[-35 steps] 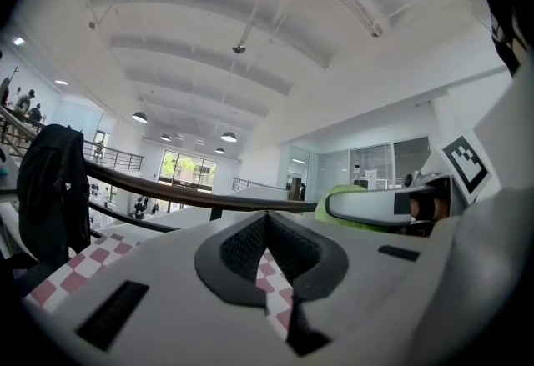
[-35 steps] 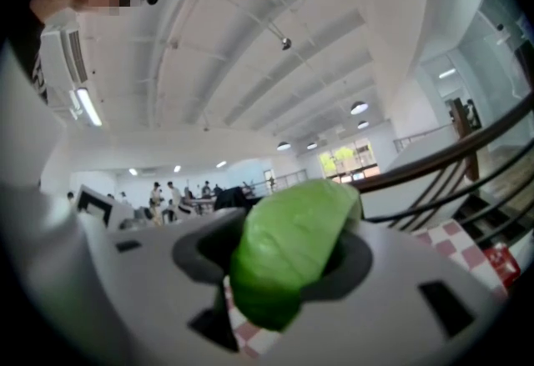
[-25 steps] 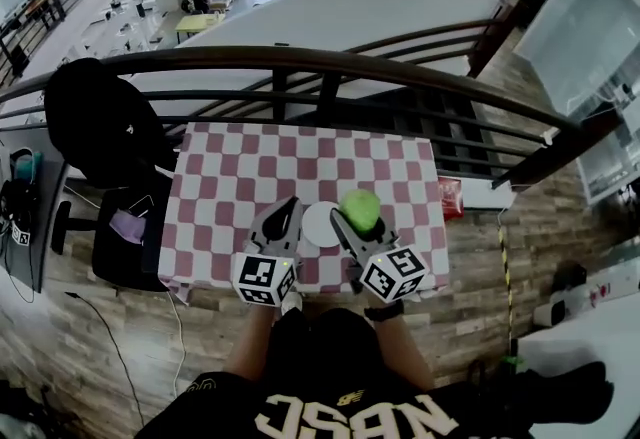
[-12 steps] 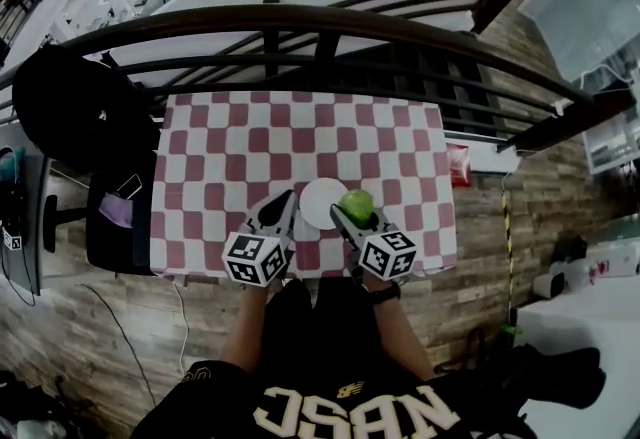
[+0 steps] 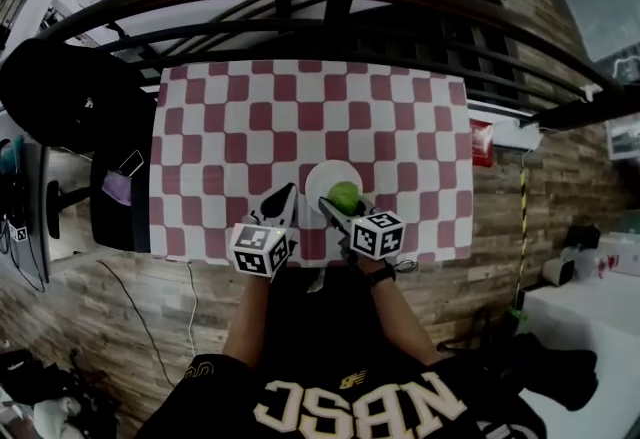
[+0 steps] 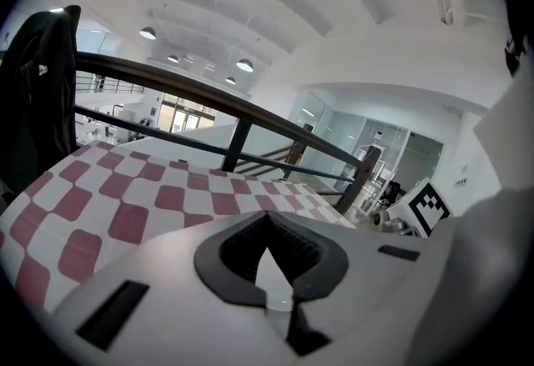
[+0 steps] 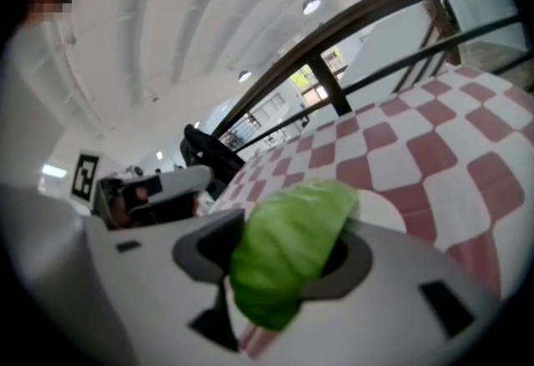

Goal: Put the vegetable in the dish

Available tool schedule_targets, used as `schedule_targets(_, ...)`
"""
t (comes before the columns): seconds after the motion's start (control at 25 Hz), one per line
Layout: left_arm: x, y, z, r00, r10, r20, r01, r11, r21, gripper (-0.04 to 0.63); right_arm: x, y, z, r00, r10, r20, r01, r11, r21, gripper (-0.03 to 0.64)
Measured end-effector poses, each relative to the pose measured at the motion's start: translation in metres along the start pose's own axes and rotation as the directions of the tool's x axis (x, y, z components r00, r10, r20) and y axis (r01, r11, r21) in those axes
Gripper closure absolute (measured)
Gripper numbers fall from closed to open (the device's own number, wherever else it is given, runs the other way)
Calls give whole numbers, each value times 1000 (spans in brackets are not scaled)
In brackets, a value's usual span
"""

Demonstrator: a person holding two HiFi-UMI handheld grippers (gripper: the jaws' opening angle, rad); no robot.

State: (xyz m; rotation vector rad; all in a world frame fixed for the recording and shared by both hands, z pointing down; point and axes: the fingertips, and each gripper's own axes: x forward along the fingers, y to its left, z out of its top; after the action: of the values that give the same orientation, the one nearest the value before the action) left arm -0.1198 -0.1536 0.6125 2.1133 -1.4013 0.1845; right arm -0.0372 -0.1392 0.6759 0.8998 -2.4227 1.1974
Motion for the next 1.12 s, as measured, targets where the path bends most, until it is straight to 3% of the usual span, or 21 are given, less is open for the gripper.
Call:
schedule_targets(0.24,2,13,-14,997,50,-52,-50,999,-3,577,27,13,-8,990,127,-55,-123,990,64,408)
schedule_targets(0.48,10,25,-24,993,86,-79,-89,995,-36,577,53,15,-14,976,203,-76,-192,974,123,408)
schedule_targets(0.8,13,25,-40,991,72,-110,-78,996,-47,577,57,4,-9,968,250,14,-245,937,250,407)
schedule_targets(0.96,17,33,-47,989,5,-151,-6,1000,-11,576,50,-10,-3,971,239,33,-238,926,293,407)
schedule_targets(1.12,31,19,-52,957,-153,-245,157,988,-5,575,45,-18,-1,978,208,4,-202,945,257,406)
